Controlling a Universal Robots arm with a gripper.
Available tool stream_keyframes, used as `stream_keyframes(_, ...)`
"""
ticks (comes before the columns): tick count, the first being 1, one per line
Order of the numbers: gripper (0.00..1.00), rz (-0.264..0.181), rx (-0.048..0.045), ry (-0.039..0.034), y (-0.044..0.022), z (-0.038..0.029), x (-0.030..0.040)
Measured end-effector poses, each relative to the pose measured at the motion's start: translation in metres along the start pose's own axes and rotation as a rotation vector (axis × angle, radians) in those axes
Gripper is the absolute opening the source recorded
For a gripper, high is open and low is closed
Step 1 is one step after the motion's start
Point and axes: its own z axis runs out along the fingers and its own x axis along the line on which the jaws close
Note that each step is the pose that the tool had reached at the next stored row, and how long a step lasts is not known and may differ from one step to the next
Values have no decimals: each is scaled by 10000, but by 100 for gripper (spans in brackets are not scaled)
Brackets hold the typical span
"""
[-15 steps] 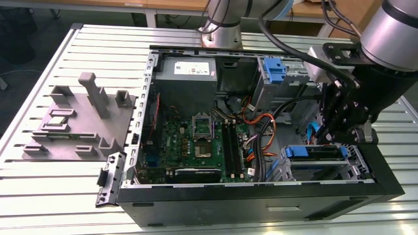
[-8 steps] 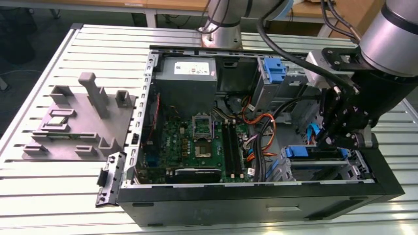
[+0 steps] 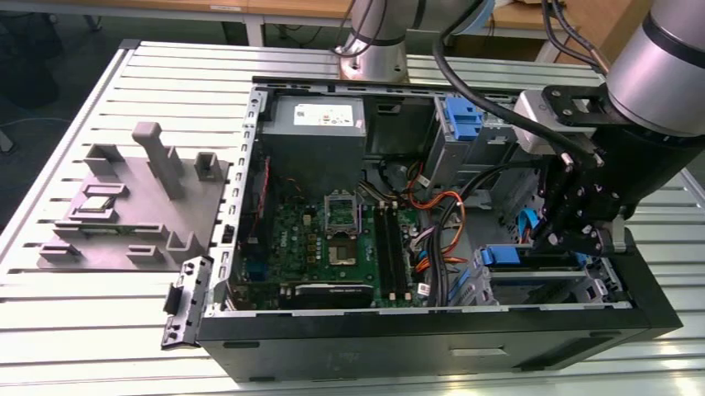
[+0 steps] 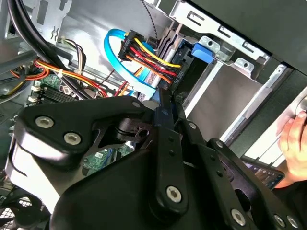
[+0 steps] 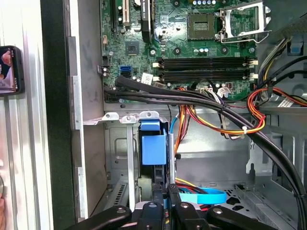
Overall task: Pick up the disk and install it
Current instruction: 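Insert the second disk wire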
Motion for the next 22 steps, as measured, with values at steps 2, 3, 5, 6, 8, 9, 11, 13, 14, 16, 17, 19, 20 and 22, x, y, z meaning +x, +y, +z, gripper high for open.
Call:
stream_keyframes(2,16,2,-1,-49,1,6,2)
stream_keyframes(3,16,4,-2,-72,1,8,4)
stream_keyframes(5,16,5,-2,-100,2,13,8)
stream_keyframes(6,16,6,-2,-124,2,15,11)
stream_keyframes(8,16,10,-6,-189,2,17,17)
stream_keyframes(9,16,13,-9,-254,3,17,21)
stream_keyframes(11,16,17,-14,-357,2,18,32)
stream_keyframes(13,16,19,-16,-398,1,19,48)
stream_keyframes(14,16,20,-17,-398,1,19,53)
stream_keyframes(16,16,19,-17,-398,0,20,60)
stream_keyframes(17,16,19,-17,-401,0,22,62)
stream_keyframes(19,16,20,-17,-398,0,25,70)
stream_keyframes(20,16,19,-16,-399,0,29,74)
stream_keyframes(22,16,19,-17,-401,0,37,79)
